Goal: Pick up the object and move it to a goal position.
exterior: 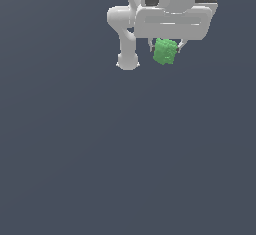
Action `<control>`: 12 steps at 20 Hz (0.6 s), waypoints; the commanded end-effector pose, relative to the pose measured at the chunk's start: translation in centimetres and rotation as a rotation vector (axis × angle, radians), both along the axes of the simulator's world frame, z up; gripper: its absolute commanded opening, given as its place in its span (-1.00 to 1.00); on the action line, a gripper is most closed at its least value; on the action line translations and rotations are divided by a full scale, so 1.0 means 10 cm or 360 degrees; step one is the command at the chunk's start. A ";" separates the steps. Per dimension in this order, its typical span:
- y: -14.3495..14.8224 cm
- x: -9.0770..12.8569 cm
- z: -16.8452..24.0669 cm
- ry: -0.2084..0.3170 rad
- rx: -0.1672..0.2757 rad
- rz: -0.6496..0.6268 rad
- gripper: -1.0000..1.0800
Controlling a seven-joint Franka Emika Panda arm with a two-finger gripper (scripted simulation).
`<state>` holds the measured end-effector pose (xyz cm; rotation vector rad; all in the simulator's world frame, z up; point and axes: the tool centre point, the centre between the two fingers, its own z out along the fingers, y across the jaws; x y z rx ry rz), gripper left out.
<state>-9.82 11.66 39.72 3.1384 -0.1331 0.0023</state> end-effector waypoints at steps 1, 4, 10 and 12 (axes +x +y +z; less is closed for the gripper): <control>0.01 -0.07 0.16 0.0002 -0.0001 0.0000 -1.00; 0.03 -0.12 0.31 0.0002 -0.0001 0.0000 -1.00; 0.04 -0.17 0.45 0.0002 0.0001 0.0000 -1.00; 0.04 -0.16 0.46 0.0002 0.0001 0.0000 -1.00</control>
